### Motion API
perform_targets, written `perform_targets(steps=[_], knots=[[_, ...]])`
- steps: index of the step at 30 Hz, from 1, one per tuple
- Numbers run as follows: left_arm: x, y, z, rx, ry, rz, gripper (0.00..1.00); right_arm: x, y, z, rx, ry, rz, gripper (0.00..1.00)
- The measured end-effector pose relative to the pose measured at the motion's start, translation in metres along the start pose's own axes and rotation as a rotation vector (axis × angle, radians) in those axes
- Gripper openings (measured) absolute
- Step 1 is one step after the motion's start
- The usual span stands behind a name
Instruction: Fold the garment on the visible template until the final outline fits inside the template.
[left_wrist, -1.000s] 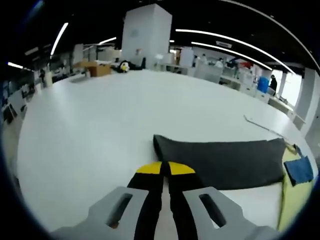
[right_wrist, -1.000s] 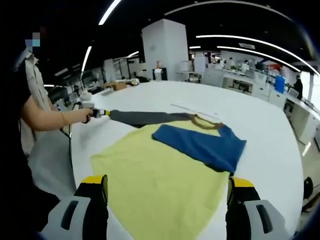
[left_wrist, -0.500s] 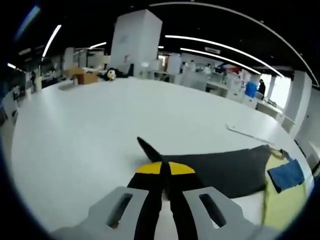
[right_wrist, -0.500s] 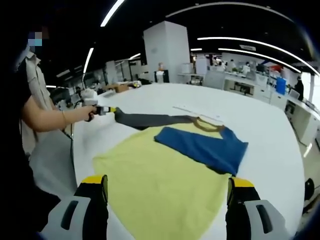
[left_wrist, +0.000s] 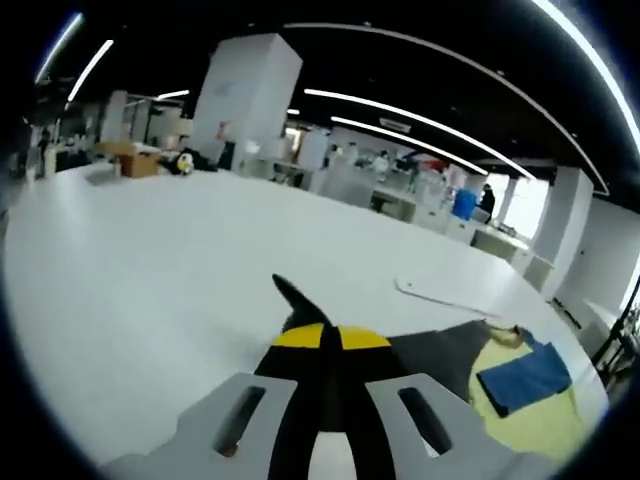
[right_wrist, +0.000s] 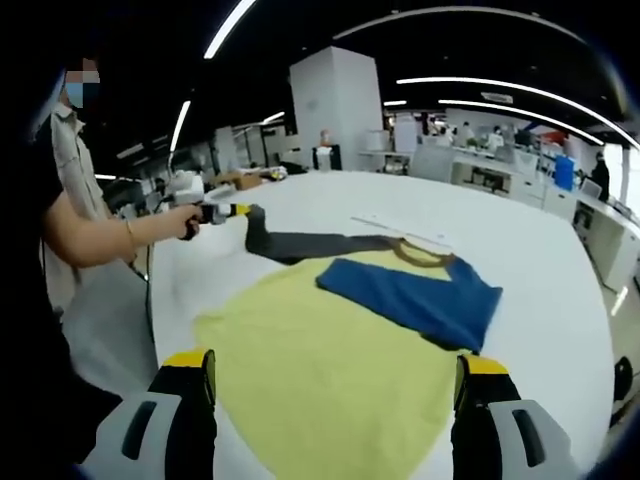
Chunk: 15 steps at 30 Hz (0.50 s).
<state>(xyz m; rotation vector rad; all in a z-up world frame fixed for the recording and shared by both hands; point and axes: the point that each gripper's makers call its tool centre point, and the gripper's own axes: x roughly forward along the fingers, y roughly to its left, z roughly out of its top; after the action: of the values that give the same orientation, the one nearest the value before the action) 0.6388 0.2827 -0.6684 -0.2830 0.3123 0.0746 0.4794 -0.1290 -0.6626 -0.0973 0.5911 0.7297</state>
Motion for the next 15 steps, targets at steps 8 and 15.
perform_targets(steps=[8, 15], knots=[[0.004, -0.030, 0.003, -0.032, -0.010, -0.060, 0.00, -0.001, 0.002, -0.001, 0.002, -0.004, 0.003, 0.99], [0.009, -0.056, 0.014, -0.070, -0.046, -0.111, 0.00, -0.002, 0.005, -0.002, -0.006, -0.001, 0.009, 0.99]])
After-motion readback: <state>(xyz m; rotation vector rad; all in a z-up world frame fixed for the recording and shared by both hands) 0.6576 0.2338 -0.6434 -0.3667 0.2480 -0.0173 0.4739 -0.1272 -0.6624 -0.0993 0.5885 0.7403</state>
